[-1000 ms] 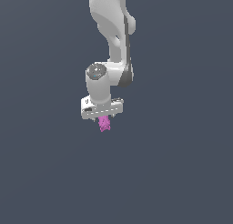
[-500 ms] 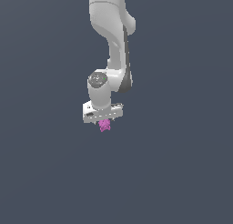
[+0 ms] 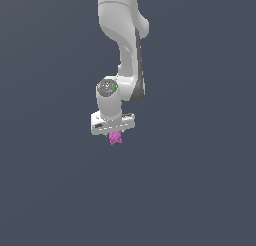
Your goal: Pick up the object and move it to a goal position.
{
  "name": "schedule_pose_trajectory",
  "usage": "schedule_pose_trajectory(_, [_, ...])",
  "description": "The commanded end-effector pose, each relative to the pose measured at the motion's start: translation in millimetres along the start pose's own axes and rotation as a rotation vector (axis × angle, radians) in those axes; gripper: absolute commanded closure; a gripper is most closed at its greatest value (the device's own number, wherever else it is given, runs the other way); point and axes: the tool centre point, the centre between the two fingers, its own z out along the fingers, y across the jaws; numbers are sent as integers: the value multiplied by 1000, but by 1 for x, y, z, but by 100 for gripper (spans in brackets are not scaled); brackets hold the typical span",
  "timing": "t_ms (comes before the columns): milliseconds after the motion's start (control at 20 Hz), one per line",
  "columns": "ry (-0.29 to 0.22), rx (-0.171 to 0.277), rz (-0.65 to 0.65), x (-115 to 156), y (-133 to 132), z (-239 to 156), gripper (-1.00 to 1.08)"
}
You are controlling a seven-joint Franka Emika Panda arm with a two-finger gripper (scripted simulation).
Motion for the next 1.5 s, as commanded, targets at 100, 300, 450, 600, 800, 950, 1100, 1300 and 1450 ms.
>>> schedule_pose_trajectory(100, [0,0,0,1,-1,-1,108])
schedule_pose_trajectory(300, [0,0,0,9,-10,-8,108])
schedule_pose_trajectory(450, [0,0,0,19,-21,-18,108])
schedule_pose_trajectory(600, [0,0,0,34,-37,-31,108])
schedule_pose_trajectory(800, [0,-1,0,57,-62,-52,108])
schedule_pose_trajectory(950, [0,-1,0,75,-82,-69,108])
schedule_pose_trajectory(1100, [0,-1,0,95,-102,-86,108])
schedule_pose_trajectory(1300, [0,-1,0,120,-128,-108,108])
schedule_pose_trajectory(1450, [0,-1,0,136,-144,-122,108])
